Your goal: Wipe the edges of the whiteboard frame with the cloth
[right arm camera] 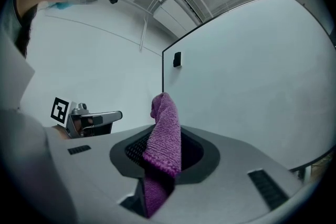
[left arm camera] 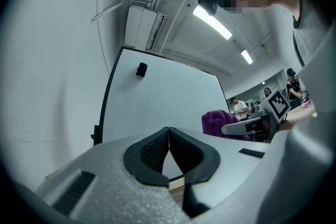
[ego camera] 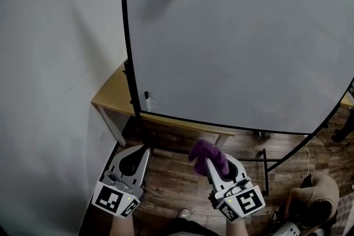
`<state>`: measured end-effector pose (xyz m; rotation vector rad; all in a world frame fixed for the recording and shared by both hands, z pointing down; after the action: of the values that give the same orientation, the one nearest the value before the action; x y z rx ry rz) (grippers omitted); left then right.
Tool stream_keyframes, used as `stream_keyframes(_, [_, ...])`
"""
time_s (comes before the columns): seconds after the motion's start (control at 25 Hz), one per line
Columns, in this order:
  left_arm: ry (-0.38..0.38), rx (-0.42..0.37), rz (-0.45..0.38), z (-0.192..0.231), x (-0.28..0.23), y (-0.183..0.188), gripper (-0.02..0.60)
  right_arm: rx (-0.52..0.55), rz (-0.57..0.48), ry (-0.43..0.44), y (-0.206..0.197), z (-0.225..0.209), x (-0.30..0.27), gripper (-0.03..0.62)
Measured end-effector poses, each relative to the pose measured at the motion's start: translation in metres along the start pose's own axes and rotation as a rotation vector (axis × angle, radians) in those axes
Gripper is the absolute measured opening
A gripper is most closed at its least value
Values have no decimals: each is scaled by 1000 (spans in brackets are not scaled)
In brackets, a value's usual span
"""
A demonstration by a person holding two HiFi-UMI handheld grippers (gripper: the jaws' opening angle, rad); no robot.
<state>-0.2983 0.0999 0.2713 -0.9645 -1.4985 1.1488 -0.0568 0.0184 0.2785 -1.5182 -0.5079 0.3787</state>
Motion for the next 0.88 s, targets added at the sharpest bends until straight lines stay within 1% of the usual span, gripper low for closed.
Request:
stream_keyframes(0.28, [26, -11, -11, 10, -44, -7, 17, 6, -5, 13, -1, -42, -28, 80])
stream_keyframes(0.48, [41, -12, -9, 9, -63, -16, 17, 0, -4, 21, -6, -66, -39, 80])
stream_keyframes(0.72, [53, -8, 13, 16, -77, -28, 17, -7, 8, 31, -14, -78, -55, 80])
stream_keyframes(0.88, [29, 2, 16, 29, -89, -33, 17, -14, 17, 13, -18, -80, -68, 80])
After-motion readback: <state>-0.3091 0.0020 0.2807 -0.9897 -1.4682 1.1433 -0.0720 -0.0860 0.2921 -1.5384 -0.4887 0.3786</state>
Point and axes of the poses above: the fingertips, and each gripper's own axes: x backward along the fingers, z to its left, y out of its top, the point moved 8 cm from there along x, backward along the fingers, and after that the axes turned 2 degrees about y, right-handed, at the moved point
